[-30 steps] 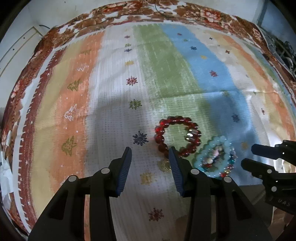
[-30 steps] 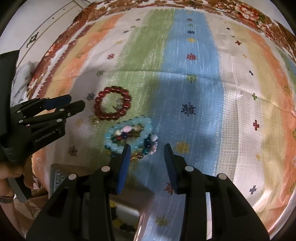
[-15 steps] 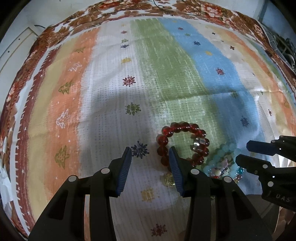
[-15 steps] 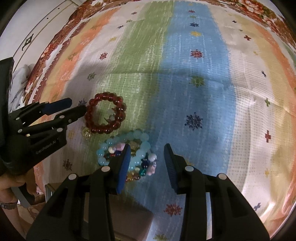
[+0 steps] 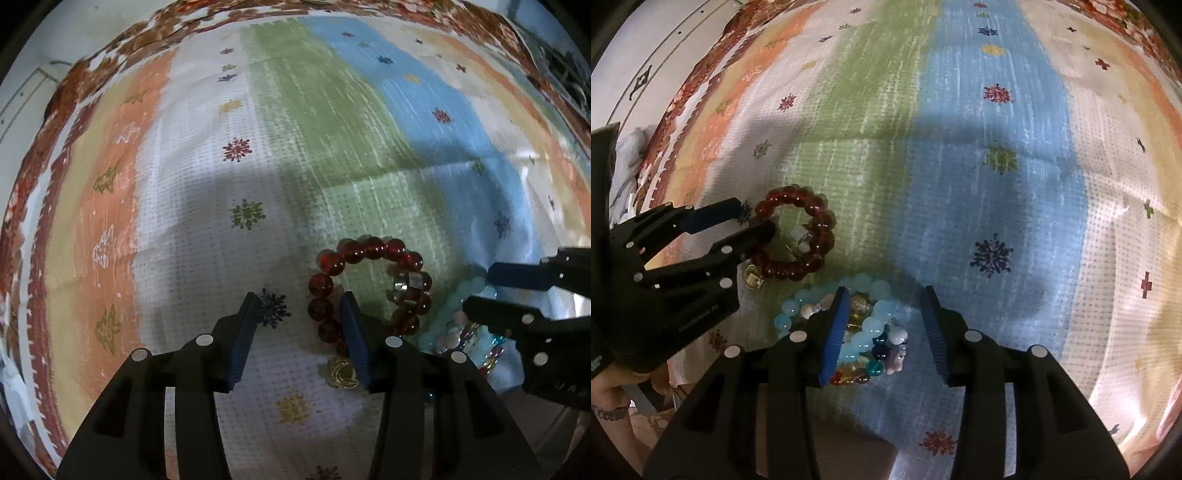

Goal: Organize jewelry
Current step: 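Grasp the light blue bead bracelet with the right tool while the left tool grasps the red bead bracelet, then carry the light blue bracelet with the right tool while the left tool carries the red bracelet to the tin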

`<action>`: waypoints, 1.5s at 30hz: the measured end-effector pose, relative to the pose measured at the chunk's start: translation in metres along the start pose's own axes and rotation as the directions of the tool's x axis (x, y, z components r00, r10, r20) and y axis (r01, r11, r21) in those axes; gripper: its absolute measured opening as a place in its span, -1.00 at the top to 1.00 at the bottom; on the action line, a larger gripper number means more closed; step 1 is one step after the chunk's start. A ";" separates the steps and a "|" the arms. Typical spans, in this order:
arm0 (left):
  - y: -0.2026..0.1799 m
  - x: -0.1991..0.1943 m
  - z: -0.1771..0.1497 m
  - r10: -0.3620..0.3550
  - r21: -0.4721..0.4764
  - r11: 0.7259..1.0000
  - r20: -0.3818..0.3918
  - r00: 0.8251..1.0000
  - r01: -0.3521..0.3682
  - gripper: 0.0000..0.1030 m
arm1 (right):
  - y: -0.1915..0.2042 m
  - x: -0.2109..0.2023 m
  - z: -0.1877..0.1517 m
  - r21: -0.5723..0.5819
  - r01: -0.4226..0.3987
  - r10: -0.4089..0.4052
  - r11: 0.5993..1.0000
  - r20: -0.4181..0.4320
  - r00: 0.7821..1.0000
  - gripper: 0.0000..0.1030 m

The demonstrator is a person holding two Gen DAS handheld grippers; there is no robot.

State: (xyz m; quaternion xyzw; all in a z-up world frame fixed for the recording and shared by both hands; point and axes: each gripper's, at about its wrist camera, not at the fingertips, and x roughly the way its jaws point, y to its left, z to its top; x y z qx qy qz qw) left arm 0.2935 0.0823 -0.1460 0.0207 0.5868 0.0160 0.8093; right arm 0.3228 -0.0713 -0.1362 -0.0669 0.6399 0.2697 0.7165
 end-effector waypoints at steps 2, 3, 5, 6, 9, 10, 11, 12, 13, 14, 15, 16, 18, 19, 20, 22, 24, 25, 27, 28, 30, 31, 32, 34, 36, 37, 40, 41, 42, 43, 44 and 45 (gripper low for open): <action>0.002 0.001 0.000 -0.008 -0.008 1.000 -0.004 1.000 0.008 0.12 | -0.002 -0.001 0.000 0.002 0.000 0.000 1.000 0.002 1.000 0.27; 0.002 0.001 0.000 -0.009 -0.008 1.000 -0.004 1.000 0.009 0.12 | -0.003 -0.001 0.000 0.007 -0.003 0.003 1.000 0.004 1.000 0.30; 0.001 0.000 0.000 0.001 -0.002 1.000 -0.002 1.000 -0.001 0.11 | -0.006 -0.003 -0.002 0.007 -0.003 0.003 1.000 0.008 1.000 0.50; -0.001 0.000 -0.001 0.010 0.007 1.000 0.001 1.000 -0.010 0.14 | -0.006 -0.002 -0.003 0.004 -0.003 0.003 1.000 0.002 1.000 0.71; -0.008 0.000 -0.003 0.012 0.035 0.999 0.003 1.000 -0.012 0.42 | -0.002 -0.002 -0.005 -0.015 0.002 -0.002 1.000 0.004 1.000 0.75; -0.010 -0.001 -0.004 0.011 0.042 0.999 0.003 1.000 -0.011 0.51 | 0.000 -0.001 -0.005 -0.020 0.007 -0.007 1.000 0.006 1.000 0.75; -0.012 -0.001 -0.004 0.009 0.046 0.999 0.001 1.000 -0.009 0.68 | 0.001 -0.001 -0.005 -0.022 0.009 -0.009 1.000 0.007 1.000 0.75; -0.011 -0.002 -0.004 0.007 0.044 0.999 0.001 1.000 -0.007 0.69 | 0.000 -0.001 -0.005 -0.022 0.008 -0.008 1.000 0.008 1.000 0.75; -0.010 -0.002 -0.004 0.002 0.041 0.999 0.001 1.000 -0.002 0.70 | 0.000 -0.002 -0.005 -0.021 0.004 -0.004 1.000 0.010 1.000 0.75; -0.008 -0.003 -0.005 -0.009 0.035 0.999 0.000 1.000 0.009 0.74 | 0.000 -0.002 -0.005 -0.020 0.002 -0.002 1.000 0.010 1.000 0.76; -0.006 -0.004 -0.005 -0.020 0.028 0.999 0.000 1.000 0.020 0.75 | 0.000 -0.002 -0.005 -0.020 -0.001 0.001 1.000 0.011 1.000 0.76; -0.005 -0.004 -0.004 -0.027 0.021 0.999 -0.001 1.000 0.027 0.75 | 0.002 -0.003 -0.004 -0.019 0.000 0.001 1.000 0.013 1.000 0.76; -0.002 -0.005 -0.004 -0.037 0.006 0.999 -0.003 0.999 0.037 0.75 | 0.002 -0.005 -0.005 -0.019 -0.001 0.001 1.000 0.018 1.000 0.75; -0.001 -0.006 -0.004 -0.036 0.003 0.999 0.000 0.999 0.036 0.75 | 0.002 -0.007 -0.004 -0.019 -0.003 0.004 1.000 0.023 1.000 0.75; -0.001 -0.007 -0.004 -0.036 0.000 0.999 0.004 0.999 0.036 0.75 | 0.002 -0.008 -0.004 -0.018 -0.005 0.006 1.000 0.027 1.000 0.75; 0.001 -0.008 -0.002 -0.046 -0.009 0.999 0.009 0.999 0.046 0.75 | 0.003 -0.013 -0.004 -0.022 -0.011 0.012 1.000 0.037 0.999 0.75; 0.004 -0.013 -0.002 -0.069 -0.026 0.997 0.018 0.997 0.070 0.75 | 0.004 -0.018 -0.004 -0.025 -0.017 0.018 1.000 0.045 0.999 0.75; 0.005 -0.016 -0.001 -0.078 -0.030 0.996 0.023 0.997 0.079 0.75 | 0.005 -0.020 -0.004 -0.026 -0.020 0.021 0.999 0.050 0.999 0.76; 0.008 -0.023 0.001 -0.106 -0.047 0.993 0.042 0.993 0.108 0.75 | 0.005 -0.024 -0.004 -0.027 -0.024 0.025 0.999 0.057 0.998 0.75; 0.008 -0.026 0.002 -0.122 -0.055 0.991 0.048 0.991 0.124 0.75 | 0.005 -0.026 -0.004 -0.027 -0.026 0.028 0.999 0.061 0.998 0.75; 0.007 -0.035 0.004 -0.143 -0.059 0.987 0.066 0.987 0.147 0.75 | 0.005 -0.031 -0.004 -0.029 -0.030 0.032 0.999 0.070 0.997 0.75; 0.006 -0.037 0.005 -0.149 -0.058 0.987 0.071 0.986 0.153 0.75 | 0.006 -0.034 -0.003 -0.032 -0.034 0.036 0.999 0.074 0.997 0.76; 0.005 -0.041 0.006 -0.157 -0.055 0.985 0.078 0.985 0.161 0.75 | 0.007 -0.036 -0.003 -0.035 -0.036 0.038 0.999 0.078 0.996 0.76; 0.001 -0.046 0.007 -0.166 -0.052 0.984 0.084 0.983 0.171 0.75 | 0.010 -0.041 -0.003 -0.040 -0.037 0.041 0.998 0.087 0.995 0.76; -0.002 -0.051 0.010 -0.175 -0.050 0.982 0.091 0.980 0.180 0.75 | 0.014 -0.045 -0.003 -0.044 -0.039 0.043 0.998 0.096 0.994 0.76; -0.003 -0.053 0.011 -0.177 -0.048 0.982 0.095 0.980 0.182 0.75 | 0.015 -0.047 -0.003 -0.047 -0.040 0.045 0.998 0.101 0.994 0.76; -0.009 -0.059 0.011 -0.180 -0.034 0.982 0.106 0.978 0.185 0.75 | 0.019 -0.054 -0.005 -0.057 -0.040 0.046 0.998 0.112 0.993 0.76; -0.010 -0.061 0.011 -0.182 -0.030 0.982 0.107 0.978 0.186 0.75 | 0.020 -0.055 -0.005 -0.059 -0.039 0.046 0.997 0.116 0.992 0.76; -0.010 -0.062 0.012 -0.182 -0.030 0.982 0.109 0.977 0.186 0.75 | 0.022 -0.058 -0.006 -0.062 -0.037 0.044 0.997 0.121 0.992 0.76; -0.009 -0.064 0.012 -0.183 -0.032 0.982 0.111 0.977 0.188 0.75 | 0.023 -0.061 -0.006 -0.065 -0.039 0.047 0.997 0.127 0.991 0.76; -0.010 -0.068 0.013 -0.186 -0.034 0.981 0.116 0.976 0.191 0.75 | 0.025 -0.064 -0.006 -0.068 -0.041 0.050 0.997 0.131 0.990 0.76; -0.010 -0.071 0.014 -0.188 -0.037 0.980 0.122 0.975 0.194 0.75 | 0.027 -0.066 -0.006 -0.071 -0.044 0.053 0.997 0.135 0.989 0.76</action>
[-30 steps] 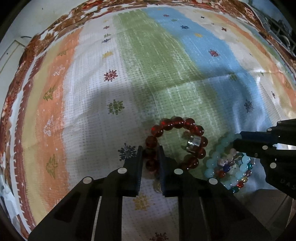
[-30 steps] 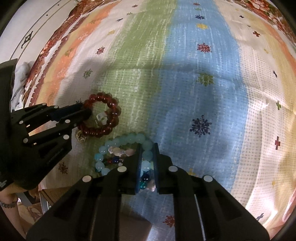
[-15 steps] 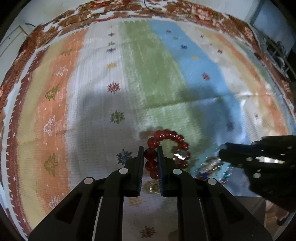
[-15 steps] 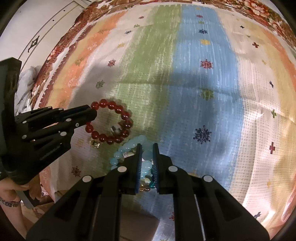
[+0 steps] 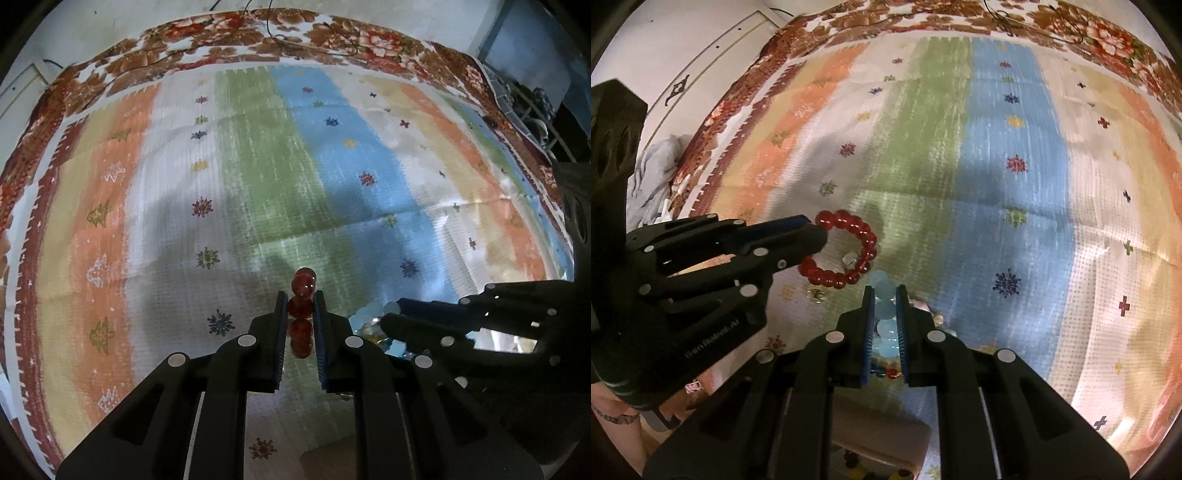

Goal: Organize jewelry
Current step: 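Carry the light blue bracelet with the right tool while the left tool carries the red bracelet to the tin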

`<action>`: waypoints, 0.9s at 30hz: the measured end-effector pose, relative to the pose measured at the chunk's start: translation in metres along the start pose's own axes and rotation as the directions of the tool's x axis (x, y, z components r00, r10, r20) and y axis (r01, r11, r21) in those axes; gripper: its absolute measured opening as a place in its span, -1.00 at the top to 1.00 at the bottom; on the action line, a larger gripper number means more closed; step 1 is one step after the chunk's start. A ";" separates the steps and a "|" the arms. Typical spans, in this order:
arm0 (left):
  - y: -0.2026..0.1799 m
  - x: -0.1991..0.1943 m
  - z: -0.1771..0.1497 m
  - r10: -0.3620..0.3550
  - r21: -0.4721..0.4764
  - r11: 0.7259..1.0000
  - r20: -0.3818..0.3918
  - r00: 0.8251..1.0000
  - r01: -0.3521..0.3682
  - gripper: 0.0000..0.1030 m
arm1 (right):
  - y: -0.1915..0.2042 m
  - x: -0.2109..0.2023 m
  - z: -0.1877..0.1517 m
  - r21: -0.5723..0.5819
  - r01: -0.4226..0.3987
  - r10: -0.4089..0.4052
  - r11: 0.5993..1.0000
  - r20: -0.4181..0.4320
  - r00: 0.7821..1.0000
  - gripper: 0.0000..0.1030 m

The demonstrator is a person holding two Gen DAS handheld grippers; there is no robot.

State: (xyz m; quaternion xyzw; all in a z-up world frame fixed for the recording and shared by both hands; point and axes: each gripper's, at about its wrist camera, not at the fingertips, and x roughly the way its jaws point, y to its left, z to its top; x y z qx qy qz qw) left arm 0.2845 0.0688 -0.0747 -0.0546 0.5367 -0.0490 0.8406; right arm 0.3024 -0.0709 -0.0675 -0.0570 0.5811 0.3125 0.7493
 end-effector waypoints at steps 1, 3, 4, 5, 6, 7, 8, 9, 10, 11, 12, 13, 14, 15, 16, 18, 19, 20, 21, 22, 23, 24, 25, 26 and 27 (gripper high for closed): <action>-0.001 -0.002 0.001 -0.001 -0.002 1.000 0.005 1.000 0.001 0.75 | 0.002 -0.002 0.000 -0.002 -0.003 0.003 1.000 0.006 1.000 0.76; -0.002 -0.006 0.002 0.000 -0.003 1.000 0.015 1.000 0.000 0.75 | 0.006 -0.005 0.000 -0.001 -0.003 0.003 1.000 0.014 1.000 0.76; -0.002 -0.008 0.002 0.001 -0.004 1.000 0.019 1.000 -0.001 0.75 | 0.007 -0.006 0.000 -0.001 -0.005 0.005 1.000 0.016 1.000 0.76; -0.002 -0.010 0.001 0.003 -0.004 1.000 0.023 1.000 -0.003 0.75 | 0.008 -0.008 -0.001 0.000 -0.005 0.005 1.000 0.018 1.000 0.76; -0.002 -0.011 0.001 0.003 -0.005 1.000 0.026 1.000 -0.003 0.75 | 0.008 -0.009 -0.001 0.000 -0.005 0.005 1.000 0.020 1.000 0.76; -0.001 -0.013 0.001 0.002 -0.009 1.000 0.029 1.000 -0.002 0.75 | 0.008 -0.011 -0.001 -0.001 -0.005 0.006 1.000 0.023 1.000 0.76; -0.001 -0.015 0.001 -0.002 -0.012 1.000 0.033 0.999 0.002 0.75 | 0.009 -0.012 -0.001 -0.002 -0.006 0.006 1.000 0.025 1.000 0.76; 0.000 -0.017 0.001 -0.003 -0.014 1.000 0.037 0.999 0.003 0.75 | 0.010 -0.013 -0.002 -0.002 -0.006 0.006 1.000 0.028 1.000 0.76; 0.000 -0.018 0.001 -0.003 -0.016 1.000 0.040 0.999 0.004 0.75 | 0.010 -0.016 -0.001 0.000 -0.007 0.007 1.000 0.034 0.999 0.76; 0.001 -0.020 0.002 -0.004 -0.018 1.000 0.043 0.999 0.005 0.75 | 0.011 -0.017 -0.001 0.000 -0.009 0.009 1.000 0.037 0.999 0.76; 0.001 -0.021 0.001 -0.004 -0.019 1.000 0.045 0.999 0.005 0.75 | 0.011 -0.019 -0.001 0.000 -0.010 0.010 1.000 0.040 0.999 0.76; 0.002 -0.022 0.001 -0.003 -0.020 1.000 0.045 0.999 0.004 0.75 | 0.011 -0.020 -0.001 0.000 -0.011 0.011 1.000 0.043 0.999 0.76; 0.002 -0.021 0.001 0.000 -0.019 1.000 0.045 0.999 0.001 0.75 | 0.012 -0.021 -0.001 -0.002 -0.012 0.012 1.000 0.045 0.999 0.76; 0.003 -0.022 0.000 0.003 -0.021 1.000 0.045 0.999 -0.002 0.75 | 0.013 -0.022 -0.002 -0.004 -0.014 0.014 1.000 0.046 0.999 0.76; 0.004 -0.022 -0.001 0.005 -0.024 1.000 0.044 0.999 -0.004 0.75 | 0.014 -0.023 -0.002 -0.007 -0.015 0.015 1.000 0.046 0.999 0.76; 0.006 -0.023 -0.003 0.011 -0.026 1.000 0.043 0.999 -0.010 0.75 | 0.017 -0.024 -0.003 -0.019 -0.018 0.019 1.000 0.041 0.999 0.76; 0.006 -0.024 -0.003 0.012 -0.028 1.000 0.044 0.999 -0.011 0.75 | 0.017 -0.024 -0.004 -0.021 -0.015 0.016 1.000 0.043 0.999 0.76; 0.007 -0.025 -0.004 0.012 -0.030 1.000 0.044 0.999 -0.010 0.75 | 0.018 -0.026 -0.004 -0.022 -0.012 0.013 1.000 0.046 0.999 0.76; 0.006 -0.026 -0.004 0.012 -0.030 0.999 0.044 0.999 -0.011 0.75 | 0.019 -0.027 -0.005 -0.024 -0.013 0.014 1.000 0.047 0.999 0.76; 0.007 -0.026 -0.005 0.012 -0.029 1.000 0.046 0.999 -0.010 0.75 | 0.019 -0.028 -0.006 -0.023 -0.014 0.015 1.000 0.051 0.999 0.76; 0.006 -0.027 -0.005 0.011 -0.029 1.000 0.048 0.999 -0.010 0.75 | 0.019 -0.029 -0.006 -0.023 -0.016 0.017 1.000 0.052 0.999 0.76; 0.006 -0.028 -0.006 0.010 -0.028 1.000 0.051 0.999 -0.009 0.75 | 0.020 -0.030 -0.007 -0.025 -0.018 0.019 1.000 0.053 0.998 0.76; 0.005 -0.030 -0.007 0.012 -0.026 1.000 0.052 0.999 -0.010 0.75 | 0.020 -0.031 -0.008 -0.024 -0.017 0.018 1.000 0.054 0.998 0.76; 0.005 -0.031 -0.007 0.013 -0.024 1.000 0.055 0.998 -0.012 0.75 | 0.020 -0.033 -0.009 -0.024 -0.016 0.018 1.000 0.056 0.998 0.76; 0.004 -0.032 -0.008 0.013 -0.025 1.000 0.057 0.998 -0.012 0.75 | 0.020 -0.034 -0.010 -0.024 -0.015 0.017 1.000 0.058 0.998 0.76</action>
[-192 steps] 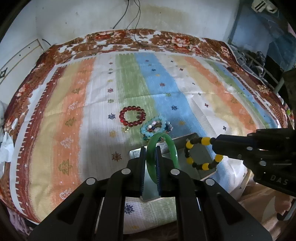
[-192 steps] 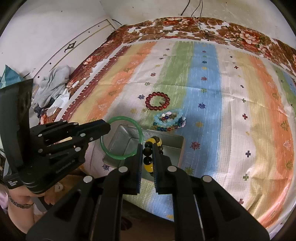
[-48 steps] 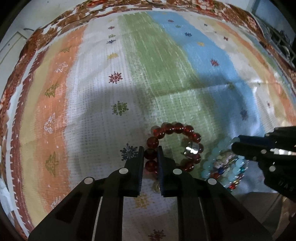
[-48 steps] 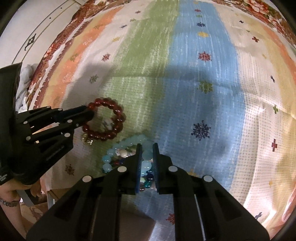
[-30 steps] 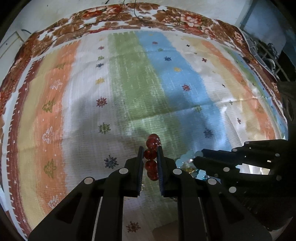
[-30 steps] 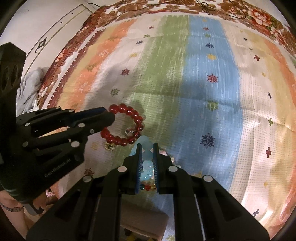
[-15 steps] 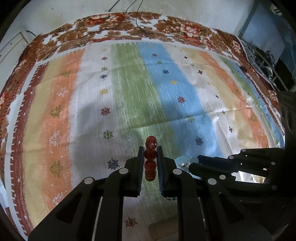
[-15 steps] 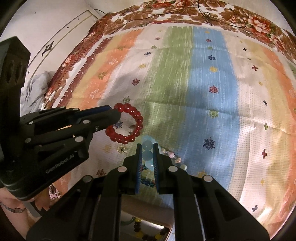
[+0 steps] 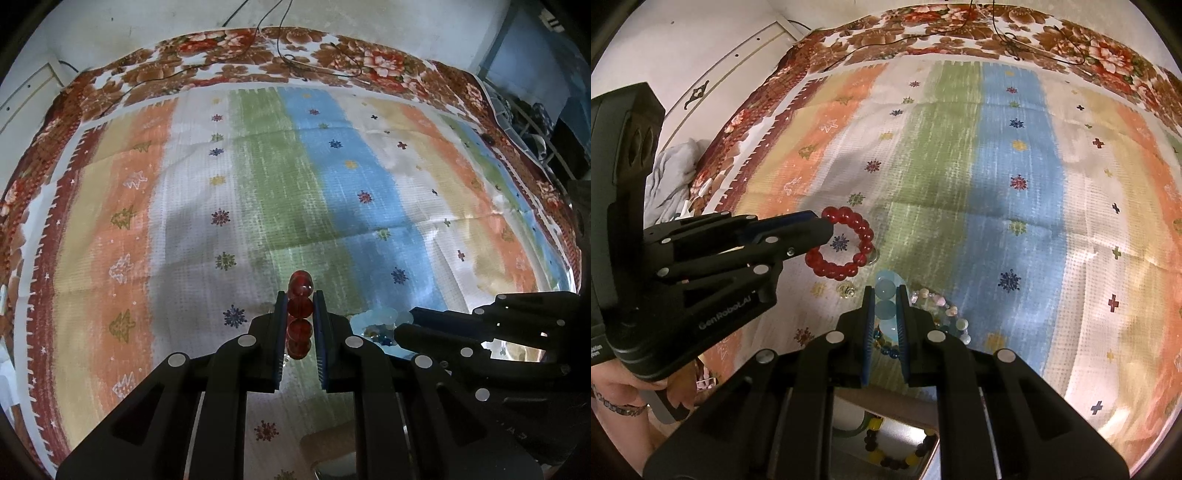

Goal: Organize jewelry
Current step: 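Carry the light blue bracelet with the right tool while the left tool carries the red bracelet to the tin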

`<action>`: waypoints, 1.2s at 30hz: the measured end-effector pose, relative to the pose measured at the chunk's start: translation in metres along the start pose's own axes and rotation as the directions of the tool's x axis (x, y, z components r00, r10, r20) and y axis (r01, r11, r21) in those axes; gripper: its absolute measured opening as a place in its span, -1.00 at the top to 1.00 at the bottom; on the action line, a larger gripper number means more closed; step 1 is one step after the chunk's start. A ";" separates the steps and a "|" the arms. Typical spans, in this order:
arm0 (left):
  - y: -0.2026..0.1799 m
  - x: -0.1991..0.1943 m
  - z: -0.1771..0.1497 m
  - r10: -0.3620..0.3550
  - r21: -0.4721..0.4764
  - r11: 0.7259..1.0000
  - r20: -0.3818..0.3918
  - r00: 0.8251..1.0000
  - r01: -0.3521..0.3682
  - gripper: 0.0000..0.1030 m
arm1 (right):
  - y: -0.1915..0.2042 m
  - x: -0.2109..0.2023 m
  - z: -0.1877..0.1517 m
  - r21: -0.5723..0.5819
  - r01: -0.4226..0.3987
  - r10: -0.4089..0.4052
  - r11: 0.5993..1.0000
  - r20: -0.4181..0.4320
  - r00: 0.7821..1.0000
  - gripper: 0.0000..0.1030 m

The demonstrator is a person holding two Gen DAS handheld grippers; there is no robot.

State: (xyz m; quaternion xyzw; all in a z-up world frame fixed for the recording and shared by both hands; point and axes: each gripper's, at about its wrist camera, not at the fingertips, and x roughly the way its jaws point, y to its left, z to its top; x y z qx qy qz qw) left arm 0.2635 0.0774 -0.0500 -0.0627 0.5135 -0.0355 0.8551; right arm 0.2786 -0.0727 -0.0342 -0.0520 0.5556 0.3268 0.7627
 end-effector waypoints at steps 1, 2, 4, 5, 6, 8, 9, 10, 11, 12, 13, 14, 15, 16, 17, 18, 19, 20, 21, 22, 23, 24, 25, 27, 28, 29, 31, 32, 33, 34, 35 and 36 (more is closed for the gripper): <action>0.000 -0.002 -0.001 -0.001 -0.003 1.000 0.003 1.000 0.001 0.75 | 0.000 -0.002 -0.001 0.000 0.001 -0.001 1.000 0.004 1.000 0.76; 0.000 -0.004 -0.002 -0.004 -0.006 1.000 0.007 1.000 0.004 0.75 | 0.001 -0.004 -0.002 0.000 0.002 -0.002 1.000 0.007 1.000 0.76; -0.002 -0.009 -0.004 -0.008 -0.006 1.000 0.013 1.000 0.008 0.75 | 0.002 -0.008 -0.004 -0.001 0.000 0.000 1.000 0.014 1.000 0.76; -0.004 -0.011 -0.005 -0.010 -0.005 1.000 0.017 1.000 0.010 0.75 | 0.003 -0.011 -0.005 -0.003 0.001 -0.001 1.000 0.019 1.000 0.76; -0.006 -0.014 -0.006 -0.012 -0.004 1.000 0.022 1.000 0.012 0.75 | 0.003 -0.015 -0.006 -0.005 0.004 -0.003 1.000 0.025 1.000 0.76; -0.009 -0.021 -0.008 -0.019 -0.003 1.000 0.031 0.999 0.020 0.75 | 0.004 -0.021 -0.008 -0.003 0.001 -0.001 1.000 0.038 0.999 0.76; -0.011 -0.024 -0.009 -0.023 -0.002 1.000 0.037 0.999 0.023 0.75 | 0.005 -0.024 -0.008 -0.003 0.000 0.000 1.000 0.042 0.999 0.76; -0.013 -0.027 -0.010 -0.024 0.000 1.000 0.043 0.999 0.024 0.75 | 0.005 -0.026 -0.008 -0.003 0.000 0.000 1.000 0.047 0.999 0.76; -0.016 -0.031 -0.011 -0.024 0.004 1.000 0.049 0.999 0.024 0.75 | 0.006 -0.029 -0.009 -0.004 0.000 0.000 1.000 0.052 0.999 0.76; -0.017 -0.034 -0.013 -0.026 0.005 1.000 0.055 0.998 0.026 0.75 | 0.007 -0.032 -0.010 -0.005 0.000 0.000 1.000 0.056 0.998 0.76; -0.019 -0.037 -0.014 -0.029 0.005 1.000 0.058 0.998 0.029 0.75 | 0.008 -0.036 -0.010 -0.007 0.000 0.001 1.000 0.063 0.998 0.76; -0.021 -0.040 -0.015 -0.033 0.006 0.999 0.062 0.998 0.032 0.75 | 0.009 -0.038 -0.011 -0.010 -0.001 0.002 1.000 0.067 0.998 0.76; -0.023 -0.043 -0.017 -0.035 0.006 0.999 0.067 0.997 0.034 0.75 | 0.011 -0.041 -0.012 -0.014 -0.003 0.004 1.000 0.072 0.997 0.76; -0.026 -0.046 -0.018 -0.036 0.007 0.999 0.072 0.997 0.036 0.75 | 0.013 -0.045 -0.012 -0.018 -0.005 0.006 1.000 0.079 0.997 0.76; -0.028 -0.048 -0.019 -0.038 0.009 0.999 0.076 0.996 0.038 0.75 | 0.014 -0.047 -0.013 -0.021 -0.004 0.006 1.000 0.084 0.996 0.76; -0.030 -0.050 -0.019 -0.039 0.012 0.999 0.081 0.996 0.038 0.75 | 0.016 -0.049 -0.014 -0.024 -0.002 0.004 1.000 0.087 0.996 0.76; -0.033 -0.053 -0.021 -0.040 0.015 0.999 0.087 0.995 0.038 0.75 | 0.018 -0.051 -0.015 -0.029 0.001 0.001 1.000 0.090 0.996 0.76; -0.035 -0.055 -0.022 -0.040 0.019 0.999 0.091 0.995 0.038 0.75 | 0.020 -0.054 -0.017 -0.032 0.005 -0.002 0.999 0.093 0.996 0.76; -0.036 -0.057 -0.024 -0.039 0.021 0.999 0.092 0.995 0.038 0.75 | 0.020 -0.055 -0.019 -0.036 0.007 -0.004 0.999 0.094 0.996 0.76; -0.036 -0.059 -0.027 -0.038 0.022 0.999 0.094 0.995 0.036 0.75 | 0.021 -0.056 -0.021 -0.040 0.010 -0.006 0.999 0.095 0.995 0.76; -0.037 -0.060 -0.029 -0.037 0.023 0.999 0.095 0.995 0.035 0.75 | 0.021 -0.057 -0.023 -0.040 0.011 -0.007 0.999 0.095 0.995 0.76; -0.037 -0.061 -0.031 -0.037 0.022 0.999 0.095 0.995 0.035 0.75 | 0.021 -0.058 -0.025 -0.041 0.012 -0.008 0.999 0.095 0.995 0.76; -0.036 -0.062 -0.033 -0.037 0.020 0.999 0.095 0.995 0.035 0.75 | 0.021 -0.059 -0.028 -0.044 0.014 -0.010 0.999 0.093 0.996 0.76; -0.035 -0.063 -0.036 -0.039 0.017 0.999 0.095 0.995 0.037 0.75 | 0.021 -0.061 -0.032 -0.044 0.016 -0.012 0.999 0.095 0.995 0.76; -0.035 -0.064 -0.037 -0.039 0.015 0.999 0.096 0.995 0.037 0.75 | 0.022 -0.062 -0.035 -0.045 0.016 -0.011 0.999 0.096 0.995 0.76; -0.035 -0.066 -0.039 -0.040 0.015 0.999 0.098 0.994 0.039 0.75 | 0.022 -0.064 -0.037 -0.045 0.014 -0.010 0.999 0.098 0.995 0.76; -0.036 -0.071 -0.041 -0.045 0.014 0.999 0.106 0.993 0.044 0.75 | 0.023 -0.067 -0.041 -0.048 0.008 -0.003 0.999 0.102 0.995 0.76; -0.036 -0.072 -0.043 -0.048 0.014 0.999 0.108 0.993 0.046 0.75 | 0.023 -0.070 -0.044 -0.047 0.004 0.001 0.999 0.106 0.994 0.76; -0.037 -0.075 -0.046 -0.052 0.017 0.999 0.111 0.992 0.050 0.75 | 0.024 -0.072 -0.047 -0.048 0.002 0.003 0.999 0.108 0.994 0.76; -0.038 -0.077 -0.049 -0.053 0.019 0.999 0.114 0.992 0.051 0.75 | 0.025 -0.073 -0.050 -0.049 0.000 0.006 0.999 0.109 0.994 0.76; -0.038 -0.080 -0.053 -0.054 0.021 0.998 0.117 0.992 0.052 0.75 | 0.025 -0.075 -0.052 -0.050 -0.002 0.008 0.999 0.110 0.994 0.76; -0.039 -0.081 -0.055 -0.056 0.022 0.998 0.118 0.991 0.054 0.75 | 0.025 -0.076 -0.054 -0.051 -0.004 0.010 0.999 0.110 0.994 0.76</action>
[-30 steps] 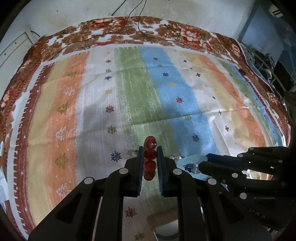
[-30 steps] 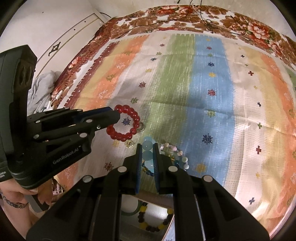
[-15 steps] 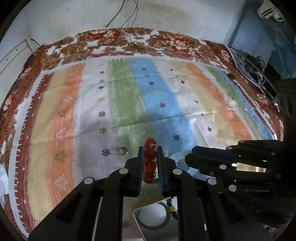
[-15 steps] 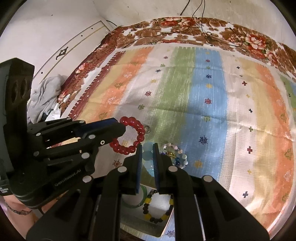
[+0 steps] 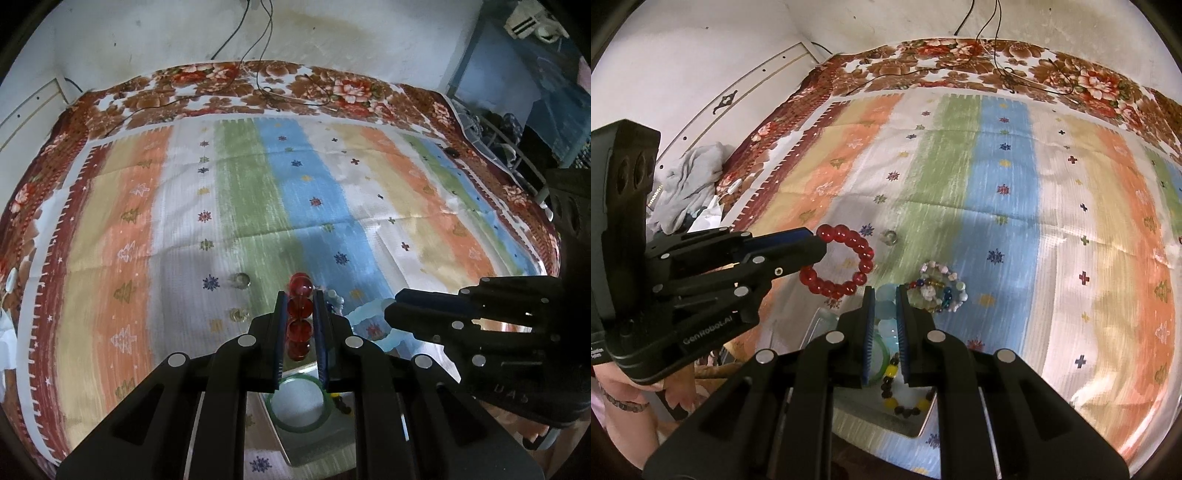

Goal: Organize jewelry
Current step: 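Carry the light blue bracelet with the right tool while the left tool carries the red bracelet to the tin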

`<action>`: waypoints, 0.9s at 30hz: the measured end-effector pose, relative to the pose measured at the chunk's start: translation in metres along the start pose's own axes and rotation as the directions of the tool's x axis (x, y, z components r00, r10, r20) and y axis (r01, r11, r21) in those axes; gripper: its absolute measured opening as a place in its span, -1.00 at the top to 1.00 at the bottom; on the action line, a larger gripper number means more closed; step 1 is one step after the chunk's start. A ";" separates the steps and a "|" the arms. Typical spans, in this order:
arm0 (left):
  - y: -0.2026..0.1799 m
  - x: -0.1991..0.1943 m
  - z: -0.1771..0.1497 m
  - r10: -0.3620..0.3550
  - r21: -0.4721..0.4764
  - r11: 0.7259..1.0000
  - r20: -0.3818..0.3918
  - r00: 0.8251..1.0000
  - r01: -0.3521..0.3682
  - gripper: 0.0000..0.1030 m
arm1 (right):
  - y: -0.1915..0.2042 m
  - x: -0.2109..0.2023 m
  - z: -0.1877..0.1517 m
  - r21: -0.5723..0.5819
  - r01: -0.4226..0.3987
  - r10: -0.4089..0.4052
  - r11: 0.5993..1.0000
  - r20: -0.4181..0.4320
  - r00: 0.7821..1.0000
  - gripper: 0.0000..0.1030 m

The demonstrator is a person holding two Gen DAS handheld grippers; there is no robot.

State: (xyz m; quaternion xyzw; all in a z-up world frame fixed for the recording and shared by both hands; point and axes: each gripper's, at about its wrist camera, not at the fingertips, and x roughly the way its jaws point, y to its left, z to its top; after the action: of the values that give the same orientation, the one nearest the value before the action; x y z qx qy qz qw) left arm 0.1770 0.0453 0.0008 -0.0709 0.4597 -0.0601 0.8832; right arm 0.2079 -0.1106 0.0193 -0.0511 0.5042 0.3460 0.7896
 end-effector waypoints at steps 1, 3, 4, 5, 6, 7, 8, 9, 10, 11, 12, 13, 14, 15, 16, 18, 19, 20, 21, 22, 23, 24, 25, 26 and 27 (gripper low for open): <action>-0.001 -0.003 -0.003 -0.003 0.000 1.000 0.003 1.000 0.003 0.75 | 0.000 -0.001 -0.002 -0.001 -0.001 0.001 1.000 0.000 1.000 0.76; -0.004 -0.008 -0.008 -0.010 0.003 1.000 0.009 1.000 0.010 0.75 | 0.001 -0.004 -0.007 0.001 -0.003 0.003 1.000 0.002 1.000 0.76; -0.005 -0.010 -0.010 -0.012 0.006 1.000 0.012 1.000 0.012 0.75 | 0.002 -0.006 -0.009 0.000 -0.003 0.003 1.000 0.001 1.000 0.76; -0.008 -0.014 -0.013 -0.015 0.012 1.000 0.016 1.000 0.014 0.75 | 0.003 -0.007 -0.012 0.002 0.002 -0.002 1.000 0.000 1.000 0.76; -0.010 -0.016 -0.016 -0.015 0.018 1.000 0.019 1.000 0.015 0.75 | 0.003 -0.008 -0.014 0.003 0.004 -0.004 1.000 -0.001 1.000 0.76; -0.012 -0.018 -0.020 -0.014 0.024 1.000 0.021 1.000 0.013 0.75 | 0.003 -0.008 -0.017 0.002 0.005 -0.005 1.000 -0.003 1.000 0.76; -0.014 -0.020 -0.022 -0.012 0.027 1.000 0.024 1.000 0.012 0.75 | 0.003 -0.010 -0.020 0.006 0.007 -0.007 1.000 -0.003 1.000 0.76; -0.016 -0.023 -0.026 -0.014 0.031 0.999 0.027 1.000 0.013 0.75 | 0.003 -0.011 -0.022 0.008 0.006 -0.006 1.000 -0.003 1.000 0.75; -0.019 -0.025 -0.030 -0.019 0.035 0.999 0.028 0.999 0.018 0.75 | 0.004 -0.013 -0.025 0.007 0.004 -0.004 1.000 -0.002 1.000 0.75; -0.021 -0.027 -0.033 -0.021 0.038 0.999 0.029 0.999 0.020 0.75 | 0.004 -0.014 -0.028 0.008 0.003 -0.003 1.000 -0.001 1.000 0.75; -0.023 -0.029 -0.037 -0.022 0.042 0.999 0.030 0.999 0.020 0.75 | 0.004 -0.016 -0.031 0.009 0.001 -0.001 1.000 0.000 1.000 0.75; -0.024 -0.030 -0.039 -0.023 0.046 0.999 0.030 0.999 0.022 0.75 | 0.005 -0.017 -0.034 0.008 -0.001 0.001 1.000 0.001 1.000 0.75; -0.025 -0.031 -0.043 -0.024 0.048 0.999 0.030 0.999 0.023 0.75 | 0.004 -0.018 -0.037 0.009 -0.001 0.001 1.000 0.000 1.000 0.75; -0.026 -0.033 -0.046 -0.026 0.050 0.998 0.030 0.999 0.024 0.75 | 0.005 -0.020 -0.040 0.008 -0.001 0.001 1.000 0.000 1.000 0.75; -0.028 -0.034 -0.049 -0.027 0.054 0.998 0.031 0.999 0.025 0.75 | 0.005 -0.020 -0.042 0.007 -0.001 0.001 1.000 0.000 1.000 0.75; -0.031 -0.037 -0.054 -0.026 0.061 0.998 0.032 0.999 0.024 0.75 | 0.007 -0.023 -0.048 0.002 -0.003 0.003 1.000 -0.001 1.000 0.75; -0.032 -0.038 -0.056 -0.025 0.064 0.998 0.032 0.999 0.023 0.75 | 0.008 -0.023 -0.050 0.000 -0.003 0.003 1.000 -0.001 1.000 0.75; -0.033 -0.038 -0.058 -0.024 0.067 0.998 0.031 0.999 0.022 0.75 | 0.008 -0.024 -0.052 -0.001 -0.004 0.004 1.000 -0.002 1.000 0.75; -0.034 -0.038 -0.058 -0.023 0.069 0.997 0.030 0.999 0.020 0.75 | 0.008 -0.024 -0.053 0.000 -0.004 0.004 1.000 -0.004 1.000 0.75; -0.034 -0.037 -0.059 -0.022 0.069 0.997 0.029 0.999 0.020 0.75 | 0.008 -0.024 -0.054 0.000 -0.004 0.004 1.000 -0.007 1.000 0.75; -0.034 -0.037 -0.060 -0.023 0.070 0.997 0.027 0.999 0.021 0.75 | 0.008 -0.023 -0.055 0.000 -0.003 0.003 1.000 -0.009 1.000 0.75; -0.035 -0.037 -0.060 -0.024 0.071 0.997 0.024 0.999 0.022 0.75 | 0.008 -0.022 -0.055 0.000 -0.002 0.002 1.000 -0.011 1.000 0.75; -0.035 -0.036 -0.060 -0.023 0.072 0.997 0.022 0.999 0.021 0.75 | 0.008 -0.021 -0.055 0.000 0.000 0.000 1.000 -0.013 1.000 0.75; -0.035 -0.035 -0.061 -0.019 0.072 0.997 0.021 1.000 0.018 0.75 | 0.007 -0.021 -0.055 0.003 0.003 -0.003 1.000 -0.013 1.000 0.75; -0.034 -0.035 -0.061 -0.017 0.072 0.997 0.020 1.000 0.016 0.75 | 0.006 -0.020 -0.055 0.007 0.007 -0.007 1.000 -0.013 1.000 0.75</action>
State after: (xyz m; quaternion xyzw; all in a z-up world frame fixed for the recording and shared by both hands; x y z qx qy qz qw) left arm 0.1059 0.0133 0.0005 -0.0434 0.4477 -0.0833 0.8893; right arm 0.1575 -0.1397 0.0111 -0.0526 0.5105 0.3412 0.7875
